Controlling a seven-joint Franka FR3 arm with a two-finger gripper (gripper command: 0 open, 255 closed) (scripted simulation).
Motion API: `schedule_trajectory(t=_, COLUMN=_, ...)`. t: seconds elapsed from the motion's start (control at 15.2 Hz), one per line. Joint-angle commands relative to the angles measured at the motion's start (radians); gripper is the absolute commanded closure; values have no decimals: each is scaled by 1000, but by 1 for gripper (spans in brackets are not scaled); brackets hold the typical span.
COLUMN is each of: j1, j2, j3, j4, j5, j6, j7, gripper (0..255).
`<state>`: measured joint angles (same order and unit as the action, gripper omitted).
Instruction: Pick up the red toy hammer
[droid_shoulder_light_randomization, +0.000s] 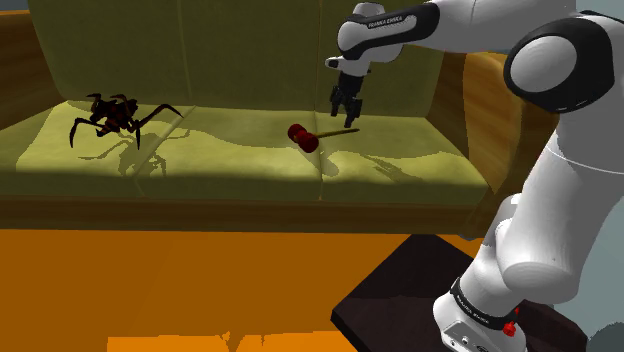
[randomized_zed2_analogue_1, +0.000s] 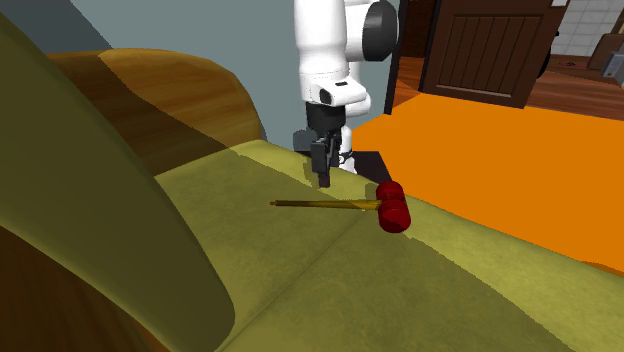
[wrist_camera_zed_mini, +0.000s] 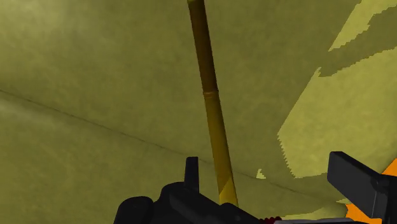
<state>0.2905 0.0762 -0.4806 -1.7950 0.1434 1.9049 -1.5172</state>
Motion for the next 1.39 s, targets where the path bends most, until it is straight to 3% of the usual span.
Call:
schedule_trajectory(t=0.0, j1=-8, j2=98, j3=8, j4=91, j5=46, j6=-20, j7=-128, gripper=0)
schedule_trajectory(t=0.66, j1=-12, j2=127, j3=18, j4=22, j5=64, j6=72, j7=-158, gripper=0)
schedule_trajectory(t=0.73, j1=-12, j2=125, j3=18, j4=20, j5=64, j6=73, j7=-157, gripper=255)
schedule_trajectory(t=1.32, j1=-12, j2=127, j3=18, j4=22, j5=64, j6=72, j7=-158, gripper=255)
